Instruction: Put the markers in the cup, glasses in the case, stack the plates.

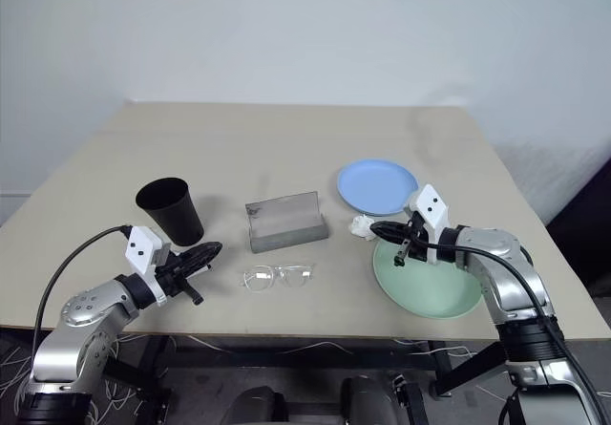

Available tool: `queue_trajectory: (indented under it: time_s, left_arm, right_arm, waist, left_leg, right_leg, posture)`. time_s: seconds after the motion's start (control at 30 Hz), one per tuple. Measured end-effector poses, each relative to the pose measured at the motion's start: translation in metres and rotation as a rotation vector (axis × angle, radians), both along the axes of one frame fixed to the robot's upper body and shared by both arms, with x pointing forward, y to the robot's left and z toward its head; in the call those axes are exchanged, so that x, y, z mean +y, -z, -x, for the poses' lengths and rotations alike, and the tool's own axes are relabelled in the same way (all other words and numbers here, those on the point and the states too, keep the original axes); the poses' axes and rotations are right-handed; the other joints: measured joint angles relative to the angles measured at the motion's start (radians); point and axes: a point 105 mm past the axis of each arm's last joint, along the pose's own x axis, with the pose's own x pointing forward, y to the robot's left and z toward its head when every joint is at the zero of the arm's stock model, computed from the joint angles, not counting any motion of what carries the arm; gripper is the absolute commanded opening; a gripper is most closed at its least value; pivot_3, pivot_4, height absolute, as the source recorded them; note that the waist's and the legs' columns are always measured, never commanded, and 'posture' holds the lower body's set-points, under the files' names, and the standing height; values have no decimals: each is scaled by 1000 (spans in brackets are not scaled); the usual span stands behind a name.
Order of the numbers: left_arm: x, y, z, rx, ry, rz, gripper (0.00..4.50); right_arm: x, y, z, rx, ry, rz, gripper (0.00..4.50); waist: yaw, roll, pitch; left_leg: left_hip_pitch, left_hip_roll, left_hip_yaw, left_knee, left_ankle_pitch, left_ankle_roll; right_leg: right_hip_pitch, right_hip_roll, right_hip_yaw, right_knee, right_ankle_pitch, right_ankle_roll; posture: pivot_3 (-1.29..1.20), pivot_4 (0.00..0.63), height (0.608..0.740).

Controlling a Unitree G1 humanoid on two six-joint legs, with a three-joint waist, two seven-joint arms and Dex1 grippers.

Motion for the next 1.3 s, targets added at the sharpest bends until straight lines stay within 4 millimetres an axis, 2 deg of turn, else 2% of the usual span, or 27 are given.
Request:
queue_trajectory:
  time_s: [0.23,0.4,0.57,0.67,0.73,1.0,1.3]
  left_arm:
    - [-6,5,-1,6,19,-10,56]
    - [-21,1,-5,-2,77,-7,56]
    - [-54,0,-1,13,174,28,56]
    - [-79,0,7,36,256,60,0]
    - [-89,-2,10,49,291,74,0]
    - [-97,-5,9,55,324,66,0]
    - [-106,-7,4,48,359,53,0]
  right_arm:
    - [3,-3,-1,-24,27,21,0]
    - [-4,-1,-1,-7,62,83,0]
    - [-5,-8,9,44,38,128,0]
    - [-3,-10,16,75,20,163,572]
    - [-3,-7,21,106,22,190,1220]
    - [-1,15,40,261,64,282,3855]
    - [6,20,31,270,158,331,3855]
  waist:
    - [0,0,0]
    - [0,0,0]
    - [0,0,0]
    - [0,0,0]
    - [0,-1,0]
    - [0,-1,0]
    - [0,-1,0]
  left_leg:
    - [0,0,0,0,0,0]
    - [0,0,0,0,0,0]
    - [0,0,0,0,0,0]
    - [0,0,-1,0,0,0]
    - [0,0,-1,0,0,0]
    - [0,-1,-3,2,0,0]
    - [-1,-1,-5,4,0,0]
  right_leg:
    - [0,0,0,0,0,0]
    - [0,0,0,0,0,0]
    - [0,0,0,0,0,0]
    - [0,0,0,0,0,0]
    - [0,0,0,0,0,0]
    - [0,0,-1,-1,0,0]
    - [0,0,-5,-3,0,0]
  posture:
    - [0,0,740]
    - [0,0,740]
    - [0,0,740]
    - [0,0,740]
    - [0,0,740]
    - [0,0,740]
    - [0,0,740]
